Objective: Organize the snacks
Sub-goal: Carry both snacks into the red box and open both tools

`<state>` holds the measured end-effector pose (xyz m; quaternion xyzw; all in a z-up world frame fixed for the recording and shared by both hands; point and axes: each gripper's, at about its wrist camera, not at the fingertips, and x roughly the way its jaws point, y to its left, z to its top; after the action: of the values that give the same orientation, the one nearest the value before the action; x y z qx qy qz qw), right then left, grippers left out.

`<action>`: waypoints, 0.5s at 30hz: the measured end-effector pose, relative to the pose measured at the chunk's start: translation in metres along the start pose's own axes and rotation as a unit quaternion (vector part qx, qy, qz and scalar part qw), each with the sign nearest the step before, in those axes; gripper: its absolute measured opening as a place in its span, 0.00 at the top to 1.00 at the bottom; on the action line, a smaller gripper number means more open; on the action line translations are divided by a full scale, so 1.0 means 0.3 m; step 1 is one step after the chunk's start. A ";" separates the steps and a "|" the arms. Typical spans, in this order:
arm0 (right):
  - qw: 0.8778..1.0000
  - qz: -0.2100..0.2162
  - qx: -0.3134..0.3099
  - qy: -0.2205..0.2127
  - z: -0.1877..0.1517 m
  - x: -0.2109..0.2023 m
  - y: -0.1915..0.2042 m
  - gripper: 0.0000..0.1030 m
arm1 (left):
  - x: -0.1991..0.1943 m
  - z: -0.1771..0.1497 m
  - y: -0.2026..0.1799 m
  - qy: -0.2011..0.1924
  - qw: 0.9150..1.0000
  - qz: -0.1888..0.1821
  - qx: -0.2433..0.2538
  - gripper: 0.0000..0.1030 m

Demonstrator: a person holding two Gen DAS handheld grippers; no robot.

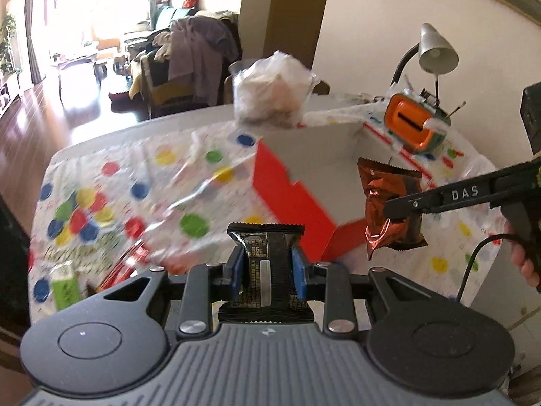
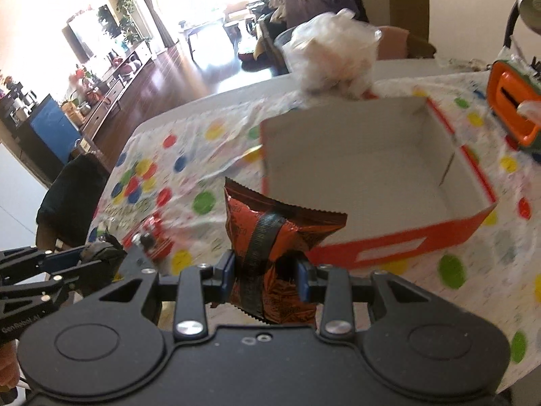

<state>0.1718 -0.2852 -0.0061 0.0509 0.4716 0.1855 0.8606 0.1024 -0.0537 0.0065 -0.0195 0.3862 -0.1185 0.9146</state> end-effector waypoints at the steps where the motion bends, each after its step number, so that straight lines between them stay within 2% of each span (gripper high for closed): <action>1: 1.000 -0.002 -0.002 0.000 0.017 -0.002 -0.023 0.67 | 0.016 0.023 -0.021 0.000 1.000 -0.002 -0.002 0.72; 8: 1.000 -0.006 -0.016 0.006 0.123 0.023 -0.203 0.67 | 0.154 0.155 -0.184 -0.002 1.000 0.010 0.000 0.72; 15: 0.999 -0.010 -0.028 0.023 0.210 0.090 -0.378 0.67 | 0.327 0.246 -0.312 0.013 1.000 0.026 -0.009 0.72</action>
<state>0.2682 -0.3749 -0.0227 0.0177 0.4868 0.1911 0.8522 0.2020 -0.1716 0.0013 -0.0158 0.3999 -0.0918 0.9118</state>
